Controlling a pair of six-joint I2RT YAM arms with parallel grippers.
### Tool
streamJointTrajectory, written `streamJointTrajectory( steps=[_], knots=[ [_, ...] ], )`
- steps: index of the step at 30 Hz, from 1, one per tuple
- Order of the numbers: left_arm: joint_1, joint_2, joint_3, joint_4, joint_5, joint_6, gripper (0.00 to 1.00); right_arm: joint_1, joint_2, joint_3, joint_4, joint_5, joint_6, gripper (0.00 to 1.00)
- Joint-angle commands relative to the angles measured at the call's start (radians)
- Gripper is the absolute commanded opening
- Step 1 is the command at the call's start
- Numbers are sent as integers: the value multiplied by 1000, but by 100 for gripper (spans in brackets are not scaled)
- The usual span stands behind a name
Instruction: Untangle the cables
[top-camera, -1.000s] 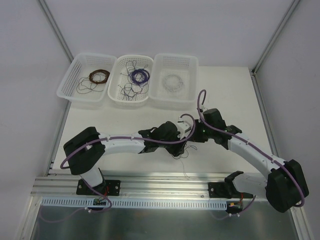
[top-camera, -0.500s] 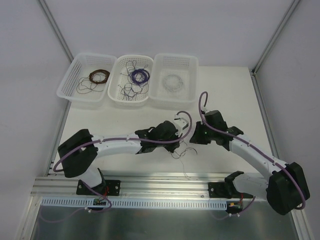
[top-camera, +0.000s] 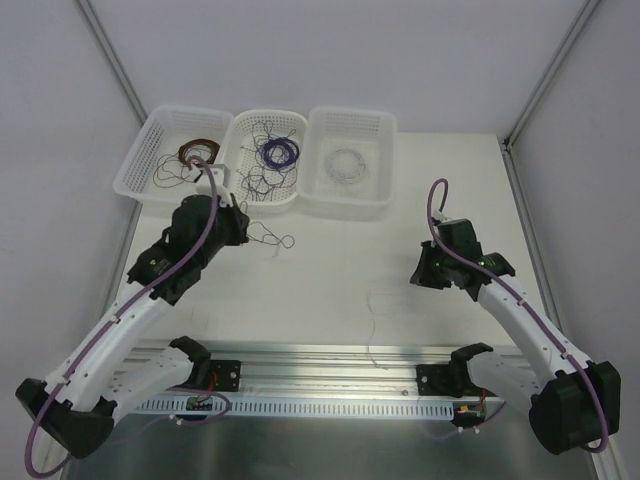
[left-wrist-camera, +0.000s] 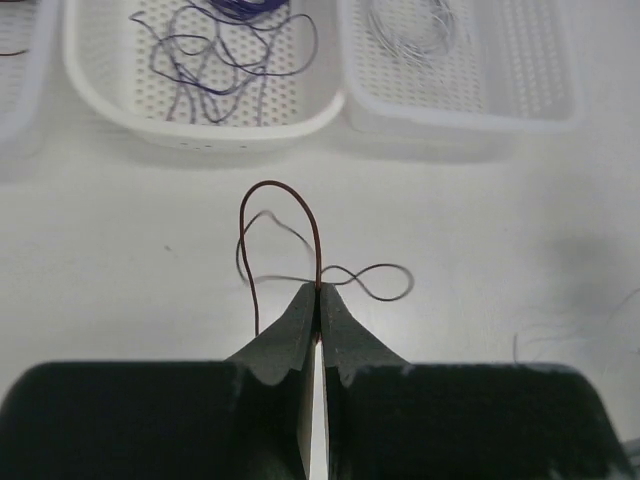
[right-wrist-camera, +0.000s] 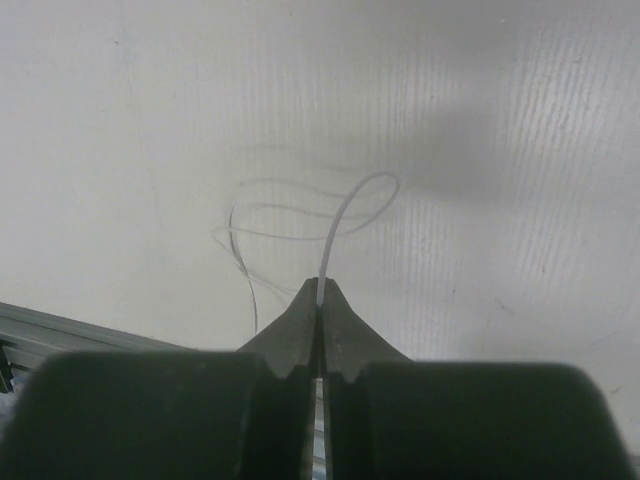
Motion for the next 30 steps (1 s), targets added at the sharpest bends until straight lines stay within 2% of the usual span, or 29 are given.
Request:
streamJointTrajectory(
  steps=[1,2,5,13,18,23,30],
  knots=[
    [107,-56,126,-233,-42,22,0,-21,-18,50,-65,29,-36,1],
    [159,-61,150,-258,-54,30,0,-27,-18,51,-68,23,-36,1],
    [225,-68,245,-341,-82,65,0,-31,-19,63,-86,18,-35,1],
    [250,5,459,-384,-126,99,0,-31,-32,152,-134,-48,-68,1],
    [293,157,653,-381,-160,160,0,-30,-6,192,-137,-108,-78,1],
    [420,351,862,-378,-159,223,0,-28,28,198,-125,-138,-91,1],
    [604,606,1175,-355,-85,233,0,-28,65,180,-94,-181,-96,1]
  ],
)
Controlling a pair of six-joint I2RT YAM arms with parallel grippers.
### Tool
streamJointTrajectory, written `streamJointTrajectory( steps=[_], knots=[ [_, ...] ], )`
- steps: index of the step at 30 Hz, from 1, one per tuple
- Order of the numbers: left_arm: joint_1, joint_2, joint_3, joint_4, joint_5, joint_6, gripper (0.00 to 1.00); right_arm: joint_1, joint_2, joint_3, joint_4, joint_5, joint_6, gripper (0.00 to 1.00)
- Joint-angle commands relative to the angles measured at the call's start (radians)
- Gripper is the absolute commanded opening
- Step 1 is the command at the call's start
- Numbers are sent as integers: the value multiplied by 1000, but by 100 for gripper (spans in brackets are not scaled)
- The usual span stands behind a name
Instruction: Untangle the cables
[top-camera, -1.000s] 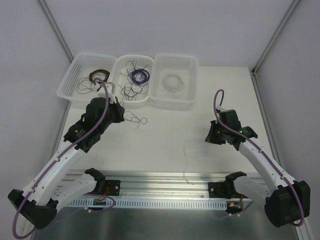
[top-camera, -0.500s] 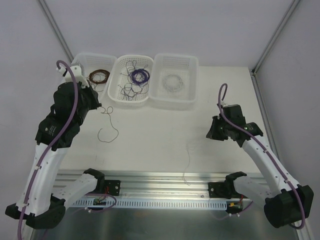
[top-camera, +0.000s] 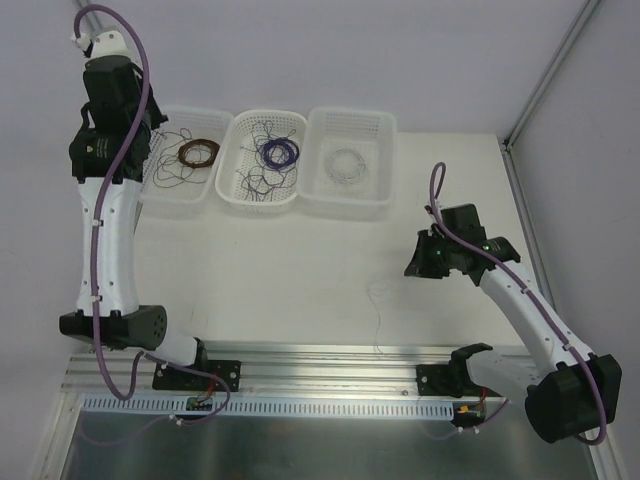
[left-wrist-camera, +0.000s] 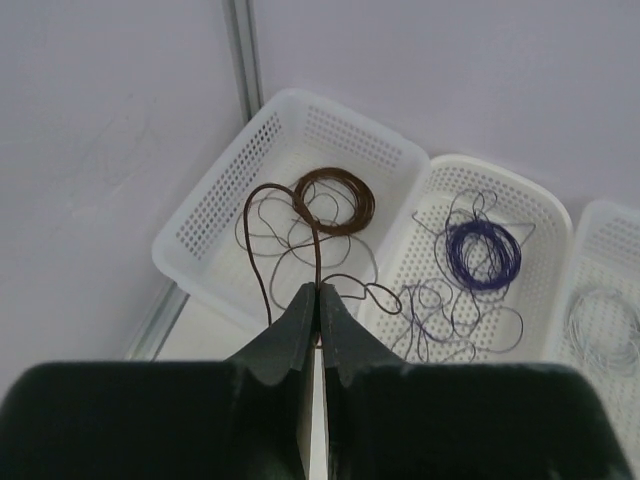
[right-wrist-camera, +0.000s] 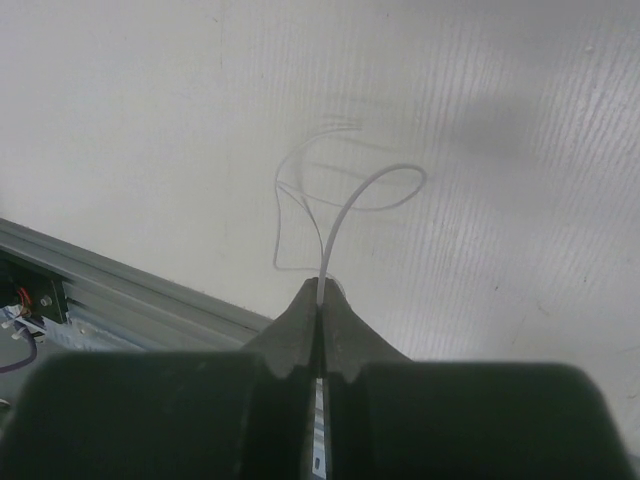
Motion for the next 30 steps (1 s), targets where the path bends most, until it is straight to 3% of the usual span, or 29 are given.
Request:
streamJointTrajectory(
  steps=[1,8,16,19,20,22,24,30],
  knots=[
    [77,98,140,33,43,29,0,0,10,18,26,-44,-23,1],
    [172,316,166,129,41,-46,0,1,27,9,23,-52,-48,1],
    [226,485,41,281,21,-71,2,9,58,6,27,-71,-54,1],
    [234,516,22,280,49,-77,34,12,52,17,23,-69,-54,1],
    [232,493,-14,280,61,-88,61,13,47,18,20,-64,-54,1],
    [232,450,-63,281,112,-103,85,15,38,24,10,-58,-55,1],
    [232,372,-140,281,153,-120,99,21,21,29,7,-51,-54,1],
    [194,104,-433,278,356,-186,99,72,-13,67,-7,-15,-45,1]
  ],
)
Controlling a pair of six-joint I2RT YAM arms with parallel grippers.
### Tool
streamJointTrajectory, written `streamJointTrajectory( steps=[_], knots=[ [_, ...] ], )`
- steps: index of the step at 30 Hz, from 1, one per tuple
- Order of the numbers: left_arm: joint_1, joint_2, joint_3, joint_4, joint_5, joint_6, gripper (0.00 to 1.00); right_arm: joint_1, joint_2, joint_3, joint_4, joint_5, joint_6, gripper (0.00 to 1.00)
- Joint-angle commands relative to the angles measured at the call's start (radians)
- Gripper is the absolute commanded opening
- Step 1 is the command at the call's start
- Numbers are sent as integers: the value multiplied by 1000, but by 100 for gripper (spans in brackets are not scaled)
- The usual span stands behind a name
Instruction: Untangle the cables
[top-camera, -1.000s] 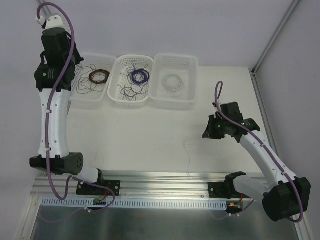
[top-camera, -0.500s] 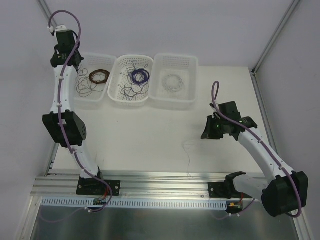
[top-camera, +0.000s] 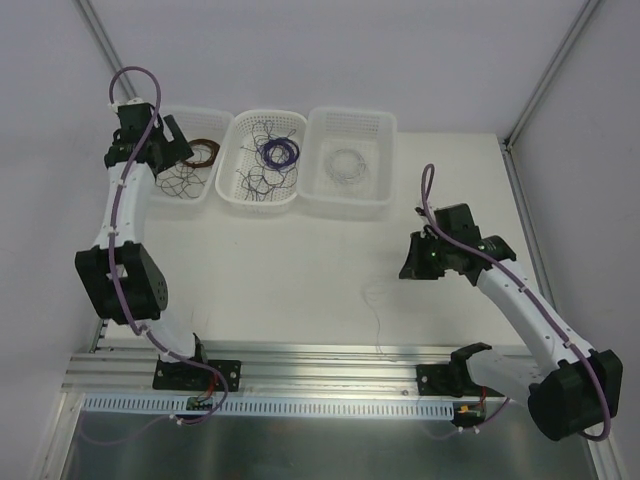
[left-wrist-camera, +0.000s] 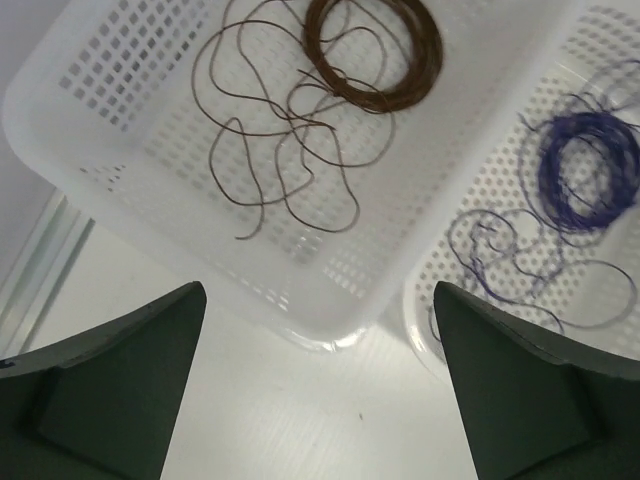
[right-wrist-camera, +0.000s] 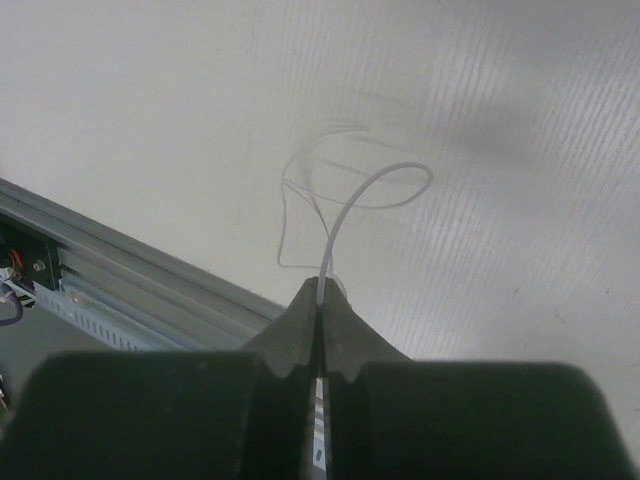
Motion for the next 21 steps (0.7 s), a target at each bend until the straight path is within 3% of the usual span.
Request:
streamJointTrajectory(
  steps=[1,7,15,21],
  knots=[
    [-45,-224,-130,27,152,-56,99,46,-39,76,-11,29,-9,1],
    [-175,-502,-428,30,318,-51,99,76,-52,189,-36,55,-26,1],
    [-364,-662,-695,30,548,-23,99,93,-35,324,-38,-74,-104,1],
    [-675,-731,-756,131,471,-45,98,135,-3,335,30,-126,-64,1]
  ],
)
